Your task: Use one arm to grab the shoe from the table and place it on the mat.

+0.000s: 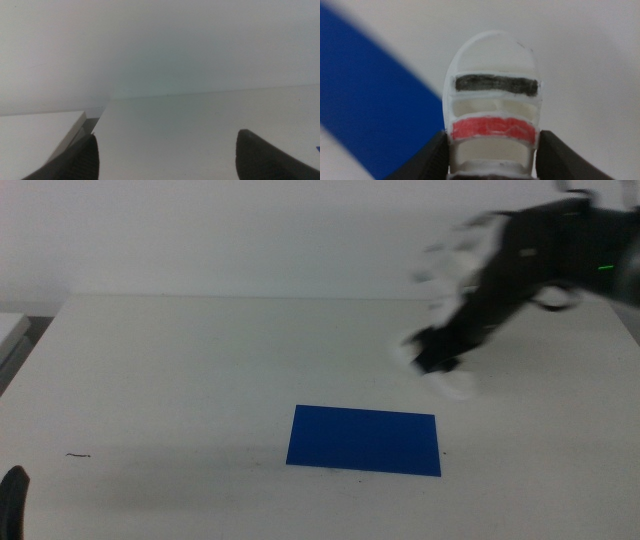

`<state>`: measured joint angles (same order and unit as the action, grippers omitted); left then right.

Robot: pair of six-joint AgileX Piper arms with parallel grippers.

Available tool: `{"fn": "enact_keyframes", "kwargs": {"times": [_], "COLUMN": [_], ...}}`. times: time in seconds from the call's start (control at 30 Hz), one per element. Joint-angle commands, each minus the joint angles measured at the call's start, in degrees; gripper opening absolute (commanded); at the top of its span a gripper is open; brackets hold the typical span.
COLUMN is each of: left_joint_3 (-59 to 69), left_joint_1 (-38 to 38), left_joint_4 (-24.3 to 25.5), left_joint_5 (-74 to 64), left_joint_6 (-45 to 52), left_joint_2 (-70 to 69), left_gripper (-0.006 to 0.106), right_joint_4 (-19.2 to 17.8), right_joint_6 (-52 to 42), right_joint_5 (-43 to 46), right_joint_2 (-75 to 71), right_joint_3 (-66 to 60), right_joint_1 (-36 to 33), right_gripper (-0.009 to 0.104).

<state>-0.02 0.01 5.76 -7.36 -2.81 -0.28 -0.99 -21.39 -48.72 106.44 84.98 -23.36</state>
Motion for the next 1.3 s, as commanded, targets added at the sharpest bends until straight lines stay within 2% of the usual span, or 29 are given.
{"fn": "enact_keyframes", "kwargs": {"times": [0.0,0.13,0.2,0.37,0.73,1.03,1.13,1.2,1.23,1.27], "left_joint_3": [0.0,0.0,0.0,0.0,0.0,0.0,0.0,0.0,0.0,0.0], "left_joint_1": [0.0,0.0,0.0,0.0,0.0,0.0,0.0,0.0,0.0,0.0], "left_joint_4": [-0.2,-0.2,-0.2,-0.2,-0.2,-0.2,-0.2,-0.2,-0.2,-0.2], "left_joint_5": [0.7,0.7,0.7,0.7,0.7,0.7,0.7,0.7,0.7,0.7], "left_joint_6": [-0.1,-0.1,-0.1,-0.1,-0.1,-0.1,-0.1,-0.1,-0.1,-0.1], "left_joint_2": [0.3,0.3,0.3,0.3,0.3,0.3,0.3,0.3,0.3,0.3], "left_gripper": [0.094,0.094,0.094,0.094,0.094,0.094,0.094,0.094,0.094,0.094], "right_joint_4": [0.7,2.7,2.9,3.6,9.1,9.2,9.2,9.2,8.9,8.9], "right_joint_6": [-17.1,-34.9,-37.8,-37.9,-35.0,-34.5,-34.5,-34.5,-34.5,-34.2], "right_joint_5": [-1.0,-1.0,-1.0,-0.4,0.3,-1.3,-1.4,-1.3,-1.3,-1.3], "right_joint_2": [2.3,6.0,7.6,10.7,11.5,13.3,13.6,13.6,13.6,13.6], "right_joint_3": [3.1,5.2,5.2,5.2,5.2,5.2,5.2,5.2,5.2,5.2], "right_joint_1": [-4.9,-8.3,-9.0,-9.7,-10.6,-10.9,-11.0,-11.0,-11.0,-11.0], "right_gripper": [0.005,0.005,0.005,0.005,0.005,0.006,0.014,0.028,0.055,0.063]}}
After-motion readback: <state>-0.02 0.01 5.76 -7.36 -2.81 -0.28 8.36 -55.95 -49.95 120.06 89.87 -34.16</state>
